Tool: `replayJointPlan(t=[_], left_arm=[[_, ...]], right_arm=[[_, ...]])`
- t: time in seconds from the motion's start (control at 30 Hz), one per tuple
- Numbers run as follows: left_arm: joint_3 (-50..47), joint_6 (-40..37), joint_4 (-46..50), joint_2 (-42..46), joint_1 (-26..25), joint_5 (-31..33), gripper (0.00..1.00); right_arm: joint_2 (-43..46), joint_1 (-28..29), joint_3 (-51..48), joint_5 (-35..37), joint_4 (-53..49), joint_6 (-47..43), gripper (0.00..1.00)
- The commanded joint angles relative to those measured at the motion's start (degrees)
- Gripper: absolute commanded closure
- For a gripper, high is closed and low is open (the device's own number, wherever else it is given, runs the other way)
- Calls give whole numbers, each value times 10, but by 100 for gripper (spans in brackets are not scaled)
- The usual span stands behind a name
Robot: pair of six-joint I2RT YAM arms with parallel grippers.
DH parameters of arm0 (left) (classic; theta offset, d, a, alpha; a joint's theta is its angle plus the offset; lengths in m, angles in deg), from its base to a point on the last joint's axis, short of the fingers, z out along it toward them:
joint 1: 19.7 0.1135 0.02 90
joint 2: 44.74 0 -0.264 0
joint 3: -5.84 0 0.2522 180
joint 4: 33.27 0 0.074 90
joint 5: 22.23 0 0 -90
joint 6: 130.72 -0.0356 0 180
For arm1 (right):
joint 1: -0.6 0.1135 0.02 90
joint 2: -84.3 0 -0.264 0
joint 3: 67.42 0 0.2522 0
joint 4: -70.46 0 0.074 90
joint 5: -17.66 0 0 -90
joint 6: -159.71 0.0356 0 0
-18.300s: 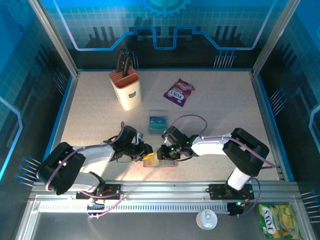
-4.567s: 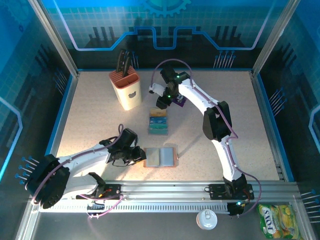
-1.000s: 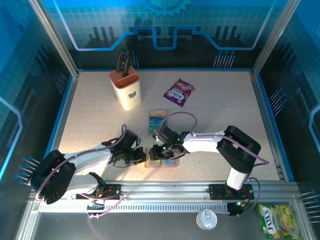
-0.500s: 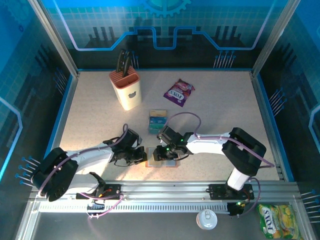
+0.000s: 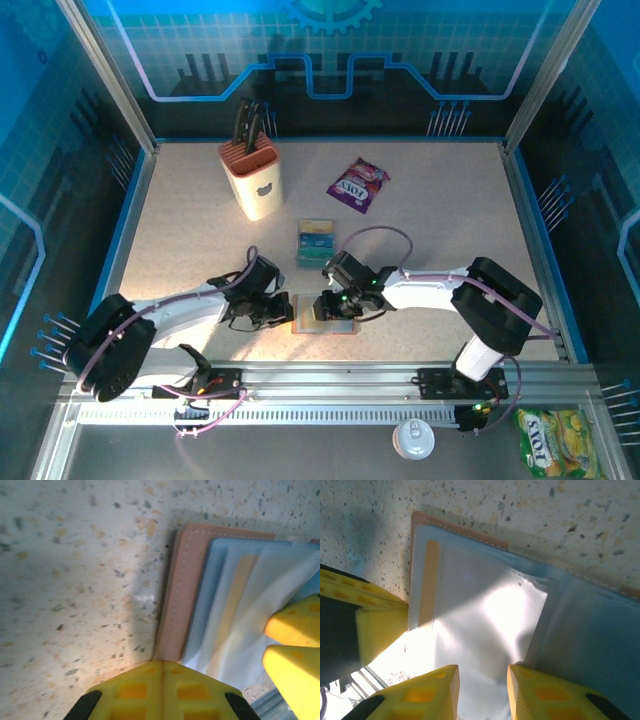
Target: Take the credit cards out of the card holder
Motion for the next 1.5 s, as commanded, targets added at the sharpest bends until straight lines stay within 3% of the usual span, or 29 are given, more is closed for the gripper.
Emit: replayJointPlan(t=[0.0,0.33,0.57,1.23,1.47], left_arm=[[11,-4,54,36,3,29,93],[38,15,46,74,3,24,81],[18,72,-59,61,3,-7,71],[10,95,-151,-55,1,-53,71],[7,97,-164,-57,-3,-59,77]], right_arm=[[9,-18,-31,-30,56,1,68],[-1,-36,-69,-69,122,11,70],[-6,-40,-80,-76,130,13,71],[-13,-46,-86,-88,139,10,71],[-13,-46,-88,-92,149,16,71]])
